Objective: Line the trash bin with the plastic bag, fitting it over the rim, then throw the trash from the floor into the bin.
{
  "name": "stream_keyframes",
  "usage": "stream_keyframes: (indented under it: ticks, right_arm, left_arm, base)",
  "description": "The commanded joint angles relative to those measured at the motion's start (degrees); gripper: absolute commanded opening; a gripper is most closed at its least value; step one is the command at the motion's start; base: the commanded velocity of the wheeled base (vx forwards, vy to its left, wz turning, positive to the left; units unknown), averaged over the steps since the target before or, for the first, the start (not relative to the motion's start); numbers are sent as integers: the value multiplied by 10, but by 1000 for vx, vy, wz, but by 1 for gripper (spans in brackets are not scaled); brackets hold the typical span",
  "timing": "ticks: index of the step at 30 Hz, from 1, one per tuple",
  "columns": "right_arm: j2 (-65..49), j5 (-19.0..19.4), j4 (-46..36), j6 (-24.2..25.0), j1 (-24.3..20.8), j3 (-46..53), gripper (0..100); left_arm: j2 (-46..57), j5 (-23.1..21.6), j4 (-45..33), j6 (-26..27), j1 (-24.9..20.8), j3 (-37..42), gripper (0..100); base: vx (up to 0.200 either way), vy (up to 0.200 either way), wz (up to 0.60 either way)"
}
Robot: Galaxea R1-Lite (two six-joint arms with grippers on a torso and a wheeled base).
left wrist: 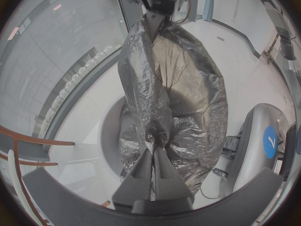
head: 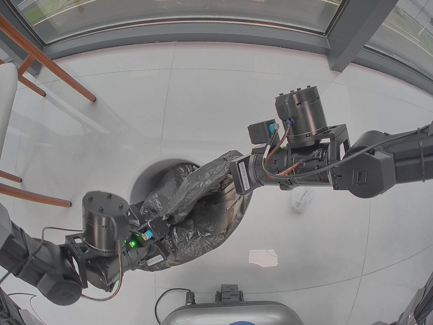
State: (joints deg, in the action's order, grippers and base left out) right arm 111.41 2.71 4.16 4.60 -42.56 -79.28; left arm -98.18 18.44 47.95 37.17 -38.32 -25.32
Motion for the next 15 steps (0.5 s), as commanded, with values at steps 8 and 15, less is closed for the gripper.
stream_keyframes:
  ticks: [8, 15]
  right_arm:
    - [5, 16, 0, 2, 2, -40, 0]
    - [7, 53, -1, 2, 5, -41, 0]
  left_arm:
    - [58, -93, -245, 24, 138, -250, 0]
    - [58, -111, -290, 25, 141, -268, 0]
  base:
    - [0, 0, 0]
    - [0, 0, 0]
